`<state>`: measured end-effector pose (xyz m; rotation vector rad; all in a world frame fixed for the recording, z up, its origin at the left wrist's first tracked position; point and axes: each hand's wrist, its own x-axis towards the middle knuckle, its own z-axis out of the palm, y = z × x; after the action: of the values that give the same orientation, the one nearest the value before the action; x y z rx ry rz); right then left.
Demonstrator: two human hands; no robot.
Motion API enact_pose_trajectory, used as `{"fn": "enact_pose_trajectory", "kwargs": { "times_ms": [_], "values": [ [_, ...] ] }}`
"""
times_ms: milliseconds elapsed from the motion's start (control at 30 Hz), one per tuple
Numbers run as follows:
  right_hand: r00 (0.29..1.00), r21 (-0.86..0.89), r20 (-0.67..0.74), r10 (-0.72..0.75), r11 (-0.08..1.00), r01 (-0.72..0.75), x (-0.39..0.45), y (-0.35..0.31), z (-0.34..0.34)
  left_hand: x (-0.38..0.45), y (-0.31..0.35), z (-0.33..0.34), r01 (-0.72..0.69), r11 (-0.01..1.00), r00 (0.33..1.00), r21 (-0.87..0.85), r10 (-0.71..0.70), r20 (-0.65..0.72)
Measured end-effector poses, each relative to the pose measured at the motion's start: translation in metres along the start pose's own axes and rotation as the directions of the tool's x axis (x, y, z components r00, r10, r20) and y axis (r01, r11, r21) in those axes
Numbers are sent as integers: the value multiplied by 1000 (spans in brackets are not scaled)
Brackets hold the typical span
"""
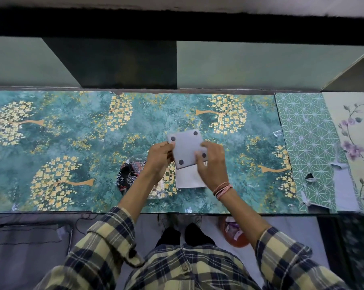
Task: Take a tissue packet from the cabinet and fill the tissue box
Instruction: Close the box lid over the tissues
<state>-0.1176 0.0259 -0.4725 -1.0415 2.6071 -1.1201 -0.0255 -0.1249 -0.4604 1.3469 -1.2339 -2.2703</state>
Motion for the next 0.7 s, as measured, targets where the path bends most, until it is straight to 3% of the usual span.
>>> {"fn": "enact_pose_trajectory", "kwargs": {
  "times_ms": [100, 167, 300, 400, 500, 700],
  "values": [
    [907, 205, 172, 385, 886, -415, 12, 16, -11, -3, -6, -7, 23, 999, 996, 34, -26, 89],
    [846, 287, 269, 461, 800, -527, 12, 21, -13, -5, -14, -10, 78, 994, 983, 81, -90, 157],
    [794, 239, 197, 574, 758, -607, 0, 26, -13, -2, -34, -15, 126, 946, 966, 297, -185, 179],
    [767, 198, 146, 625, 741, -641, -8, 26, -11, 1, -50, -16, 76, 911, 997, 406, -76, -16],
    [737, 173, 164, 656, 716, -676, -14, 28, -5, 1, -59, -14, 75, 884, 985, 461, 7, -174],
    [718, 125, 195, 668, 709, -694, -17, 33, 3, 1, -62, -18, 79, 850, 973, 520, 48, -226]
  ]
}}
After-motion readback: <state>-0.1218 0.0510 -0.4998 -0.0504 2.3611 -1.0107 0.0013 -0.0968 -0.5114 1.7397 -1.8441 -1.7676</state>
